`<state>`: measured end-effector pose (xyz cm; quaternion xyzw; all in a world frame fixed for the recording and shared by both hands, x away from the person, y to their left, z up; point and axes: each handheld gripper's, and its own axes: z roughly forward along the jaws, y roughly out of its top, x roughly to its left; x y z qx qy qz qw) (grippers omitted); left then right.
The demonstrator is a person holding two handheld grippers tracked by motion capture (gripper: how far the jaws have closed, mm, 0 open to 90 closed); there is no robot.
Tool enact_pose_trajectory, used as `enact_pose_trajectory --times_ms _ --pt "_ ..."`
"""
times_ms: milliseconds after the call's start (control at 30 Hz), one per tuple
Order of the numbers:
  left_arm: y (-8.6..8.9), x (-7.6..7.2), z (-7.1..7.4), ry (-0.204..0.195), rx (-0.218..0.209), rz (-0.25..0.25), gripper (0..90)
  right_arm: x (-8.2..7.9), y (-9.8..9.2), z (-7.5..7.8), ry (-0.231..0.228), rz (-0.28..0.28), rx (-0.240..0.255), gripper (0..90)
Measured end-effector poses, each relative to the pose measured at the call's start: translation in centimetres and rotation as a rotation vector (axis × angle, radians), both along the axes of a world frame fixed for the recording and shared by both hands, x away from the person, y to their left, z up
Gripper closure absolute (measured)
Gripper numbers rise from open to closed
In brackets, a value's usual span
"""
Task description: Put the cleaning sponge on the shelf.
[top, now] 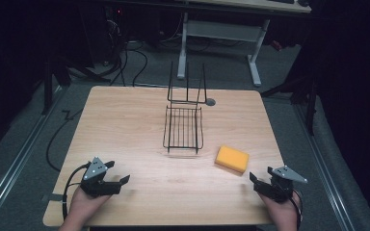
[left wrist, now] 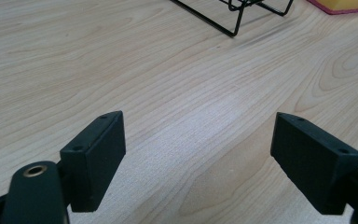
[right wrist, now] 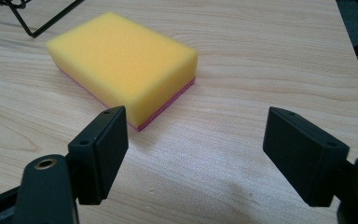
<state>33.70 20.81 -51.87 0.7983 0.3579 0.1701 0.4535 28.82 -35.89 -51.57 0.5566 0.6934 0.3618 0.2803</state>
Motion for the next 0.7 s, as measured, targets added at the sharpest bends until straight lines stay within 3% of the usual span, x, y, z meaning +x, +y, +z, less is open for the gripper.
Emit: enact_pose_trajectory --times_ms 467,567,667,700 --pt "0.13 0.08 -0.02 0.005 -0.002 0.002 18.6 0.29 0.79 -0.21 -0.004 0.012 0.005 30.7" --pt "0.08 0.08 -0.05 0.008 0.000 0.001 18.7 0.33 0.72 -0.25 -0.008 0.021 0.009 37.6" --pt "0.10 0.01 -0.07 0.008 0.001 0.003 18.9 0.63 0.58 -0.29 -0.009 0.027 0.018 55.9" --pt "0.16 -0.02 -0.08 0.010 -0.001 0.005 18.9 0.63 0.58 -0.29 -0.009 0.027 0.018 55.9"
